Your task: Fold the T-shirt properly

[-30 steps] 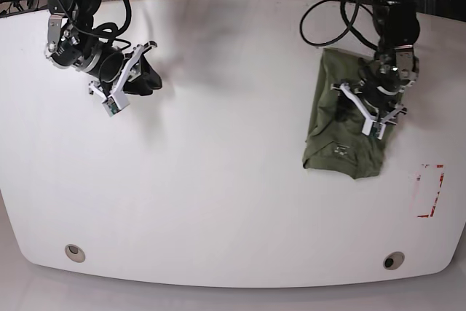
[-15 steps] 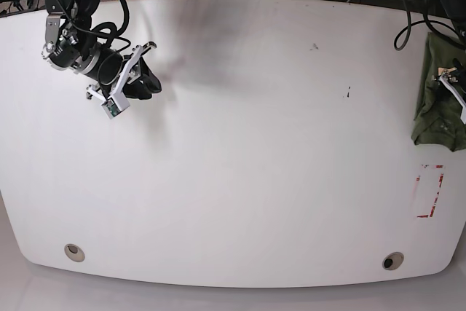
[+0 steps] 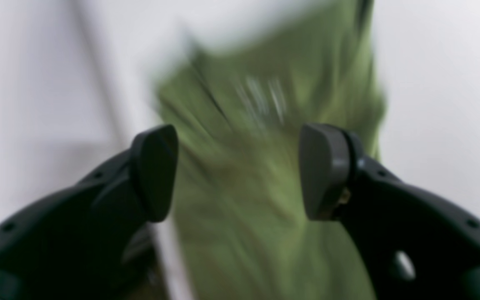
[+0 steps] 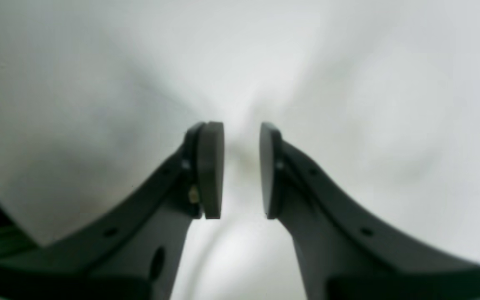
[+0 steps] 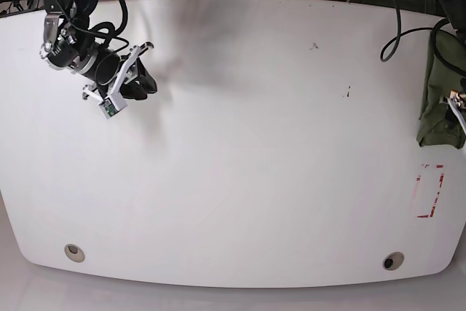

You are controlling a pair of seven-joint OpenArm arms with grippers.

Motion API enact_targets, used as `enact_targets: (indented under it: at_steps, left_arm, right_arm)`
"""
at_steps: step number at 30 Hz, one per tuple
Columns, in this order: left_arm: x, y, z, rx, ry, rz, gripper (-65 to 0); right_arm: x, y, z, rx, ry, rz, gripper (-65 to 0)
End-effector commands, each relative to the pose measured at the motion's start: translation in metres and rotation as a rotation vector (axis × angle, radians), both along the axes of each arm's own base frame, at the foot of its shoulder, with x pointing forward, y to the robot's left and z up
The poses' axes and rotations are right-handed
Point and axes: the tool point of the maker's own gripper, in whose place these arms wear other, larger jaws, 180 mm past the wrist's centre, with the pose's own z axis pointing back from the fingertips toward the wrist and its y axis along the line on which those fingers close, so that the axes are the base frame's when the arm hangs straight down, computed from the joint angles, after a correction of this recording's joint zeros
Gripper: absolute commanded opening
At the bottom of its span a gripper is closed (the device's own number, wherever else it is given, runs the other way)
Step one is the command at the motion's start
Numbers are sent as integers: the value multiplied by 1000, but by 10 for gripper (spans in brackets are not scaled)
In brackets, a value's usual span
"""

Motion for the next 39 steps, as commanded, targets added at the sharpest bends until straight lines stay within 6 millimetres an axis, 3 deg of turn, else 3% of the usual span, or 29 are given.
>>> enact_targets:
  at_steps: [1, 5, 8, 13, 17, 22, 28, 39]
  left_arm:
    - [16, -33, 21, 15, -98, -78, -322]
    - [29, -85, 22, 21, -173, -180, -339]
    - [32, -123, 8, -44, -214, -212, -339]
    - [28, -169, -8, -181, -361, -174, -339]
    - [11, -198, -26, -259, -434, -166, -339]
    - [-30, -231, -49, -329, -453, -184, -339]
    - [-97, -263, -62, -391, -386, -208, -342]
    - [-241, -286, -77, -445, -91, -173, -343]
  right_arm:
    - [12, -12, 8, -78, -71, -29, -514]
    - [20, -18, 3, -158, -142, -70, -509]
    - [20, -18, -1, -197, -207, -81, -507]
    - [19, -9, -6, -135, -338, -97, -509]
    - [10, -10, -19, -87, -376, -121, -507]
    - [-12, -28, -33, -84, -381, -235, -510]
    - [-66, -31, -48, -44, -322, -290, -510]
    - [-173, -45, -67, 60, -86, -475, -512]
